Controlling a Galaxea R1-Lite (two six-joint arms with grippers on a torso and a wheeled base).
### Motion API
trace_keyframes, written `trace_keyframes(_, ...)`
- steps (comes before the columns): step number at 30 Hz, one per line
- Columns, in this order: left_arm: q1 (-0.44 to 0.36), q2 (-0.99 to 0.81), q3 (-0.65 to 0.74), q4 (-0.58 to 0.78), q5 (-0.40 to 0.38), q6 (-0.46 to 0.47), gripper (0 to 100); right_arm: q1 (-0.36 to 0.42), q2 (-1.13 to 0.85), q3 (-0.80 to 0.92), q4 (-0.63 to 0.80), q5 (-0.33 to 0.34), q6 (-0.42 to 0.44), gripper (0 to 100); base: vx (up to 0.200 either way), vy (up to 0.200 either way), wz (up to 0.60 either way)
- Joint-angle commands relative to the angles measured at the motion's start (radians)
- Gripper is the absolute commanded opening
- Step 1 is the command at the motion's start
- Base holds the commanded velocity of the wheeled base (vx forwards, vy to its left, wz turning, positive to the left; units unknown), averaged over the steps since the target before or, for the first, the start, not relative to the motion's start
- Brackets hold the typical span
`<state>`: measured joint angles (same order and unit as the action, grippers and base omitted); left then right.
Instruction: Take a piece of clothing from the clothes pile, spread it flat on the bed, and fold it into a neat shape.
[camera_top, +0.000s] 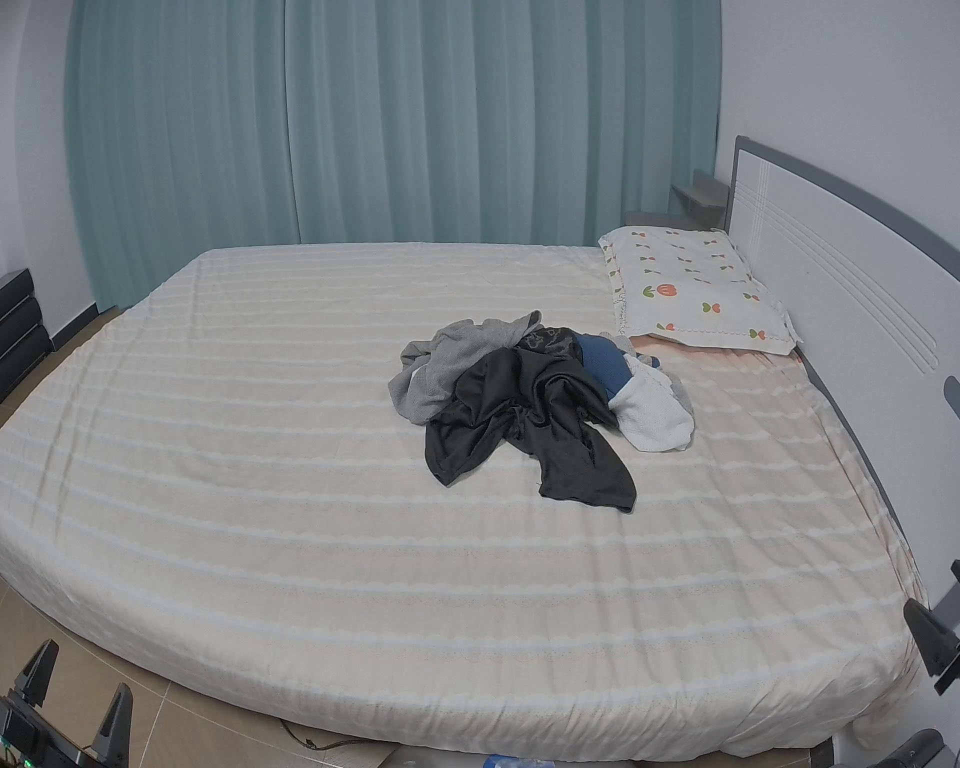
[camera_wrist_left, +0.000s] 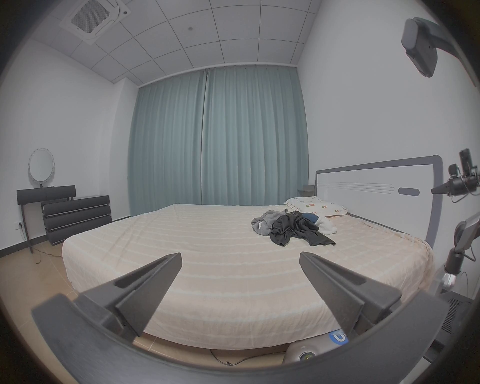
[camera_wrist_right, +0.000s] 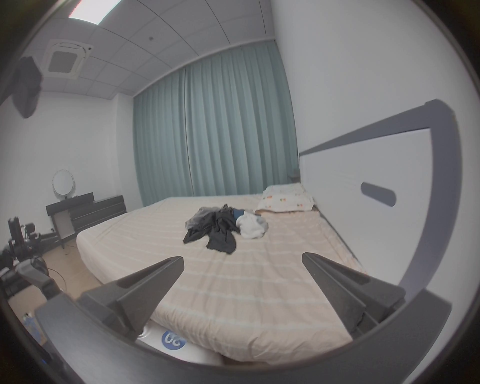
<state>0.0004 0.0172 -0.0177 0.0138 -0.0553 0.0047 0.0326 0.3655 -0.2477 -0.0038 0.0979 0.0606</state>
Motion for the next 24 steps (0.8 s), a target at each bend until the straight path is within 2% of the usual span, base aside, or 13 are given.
trace_keyframes(1,0.000,-0.017,0.015,0.000,0.000,0.000,100,0.035,0.684,-0.180,-0.117,0.052,0.067,100,0.000,0.000,0.00)
trace_keyframes(3,0.000,-0.017,0.015,0.000,0.000,0.000,100,0.035,0.849,-0.231,-0.183,0.052,0.074,100,0.000,0.000,0.00)
trace_keyframes(4,0.000,-0.017,0.015,0.000,0.000,0.000,100,0.035,0.849,-0.231,-0.183,0.052,0.074,100,0.000,0.000,0.00)
trace_keyframes(5,0.000,-0.017,0.015,0.000,0.000,0.000,100,0.035,1.012,-0.272,-0.260,0.051,0.091,100,0.000,0.000,0.00)
trace_keyframes(6,0.000,-0.017,0.013,0.000,0.000,0.000,100,0.035,1.093,-0.295,-0.311,0.051,0.100,100,0.000,0.000,0.00)
trace_keyframes(8,0.000,-0.017,0.015,0.000,0.000,0.000,100,0.038,1.170,-0.320,-0.364,0.046,0.110,100,0.000,0.000,0.00)
trace_keyframes(9,0.000,-0.017,0.015,0.000,0.000,0.000,100,0.056,1.282,-0.366,-0.450,0.043,0.142,100,0.000,0.000,0.00)
trace_keyframes(12,0.000,-0.017,0.015,0.000,0.000,0.000,100,0.104,1.437,-0.456,-0.536,0.022,0.238,100,0.000,0.000,0.00)
trace_keyframes(15,0.000,-0.017,0.015,0.000,0.000,0.000,100,0.138,1.561,-0.571,-0.542,-0.018,0.298,100,0.000,0.000,0.00)
trace_keyframes(17,0.000,-0.017,0.015,0.000,0.000,0.000,100,0.156,1.711,-0.696,-0.542,-0.055,0.341,100,0.000,0.000,0.00)
trace_keyframes(24,0.000,-0.017,0.015,0.000,0.000,0.000,100,0.188,1.989,-0.921,-0.536,-0.086,0.392,100,0.000,0.000,0.00)
